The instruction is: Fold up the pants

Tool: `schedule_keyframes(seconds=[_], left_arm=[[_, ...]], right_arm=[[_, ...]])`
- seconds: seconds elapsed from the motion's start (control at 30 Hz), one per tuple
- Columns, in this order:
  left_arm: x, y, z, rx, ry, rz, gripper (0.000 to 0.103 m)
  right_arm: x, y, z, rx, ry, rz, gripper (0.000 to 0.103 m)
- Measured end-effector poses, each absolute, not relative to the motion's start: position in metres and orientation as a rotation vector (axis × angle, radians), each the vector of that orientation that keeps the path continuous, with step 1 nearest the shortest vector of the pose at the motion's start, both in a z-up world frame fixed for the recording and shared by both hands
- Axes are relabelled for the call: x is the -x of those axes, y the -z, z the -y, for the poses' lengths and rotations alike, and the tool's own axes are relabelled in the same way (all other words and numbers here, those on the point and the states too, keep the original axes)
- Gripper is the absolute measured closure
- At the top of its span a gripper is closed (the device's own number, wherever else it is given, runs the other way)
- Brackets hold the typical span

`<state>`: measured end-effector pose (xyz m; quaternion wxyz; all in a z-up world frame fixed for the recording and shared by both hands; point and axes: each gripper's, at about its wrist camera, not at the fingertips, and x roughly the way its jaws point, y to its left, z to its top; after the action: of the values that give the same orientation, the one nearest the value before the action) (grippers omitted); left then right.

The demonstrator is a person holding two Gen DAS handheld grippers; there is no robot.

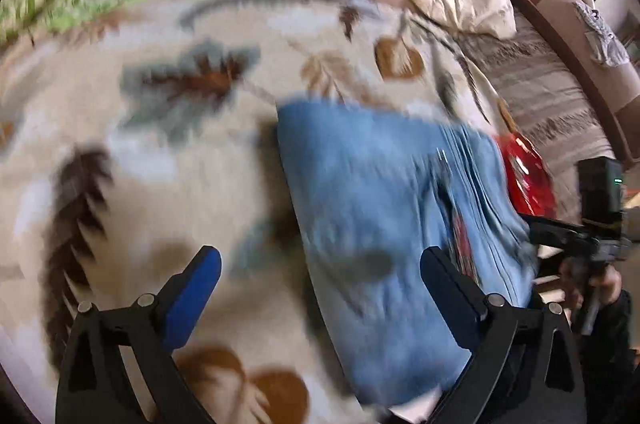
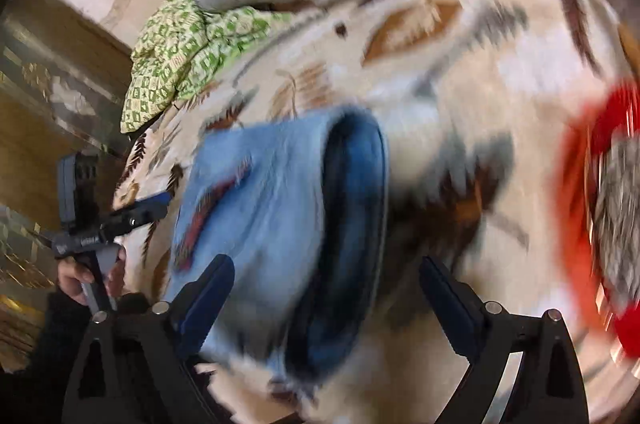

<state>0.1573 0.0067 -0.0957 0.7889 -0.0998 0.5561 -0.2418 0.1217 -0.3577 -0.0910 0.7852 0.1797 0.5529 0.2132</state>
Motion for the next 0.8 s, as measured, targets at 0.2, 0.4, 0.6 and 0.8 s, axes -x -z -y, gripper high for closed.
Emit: schedule_keyframes(seconds=[0.2, 0.4, 0.6, 0.8], left_arm=[[-0.14, 0.117, -0.003, 0.332, 0.55, -1.258, 0.003], [-0.14, 0.129, 0.008, 0.384, 0.6, -1.289, 0.0], [-0.144, 0.132, 0.014, 0.418, 0.591, -1.261, 0.0], [-0.138, 0.121, 0.033, 0.259, 0.607, -1.226, 0.054]], right_arm=[[-0.106, 0.126, 0.362, -0.609, -0.511, -1.275, 0.008], [-0.101, 0.145, 0.355, -0.708, -0.554, -1.312, 0.008], [-0.112, 0.147, 0.322, -0.637, -0.557, -1.302, 0.011], [-0.11, 0.14, 0.306, -0.471, -0.502, -1.267, 0.038]])
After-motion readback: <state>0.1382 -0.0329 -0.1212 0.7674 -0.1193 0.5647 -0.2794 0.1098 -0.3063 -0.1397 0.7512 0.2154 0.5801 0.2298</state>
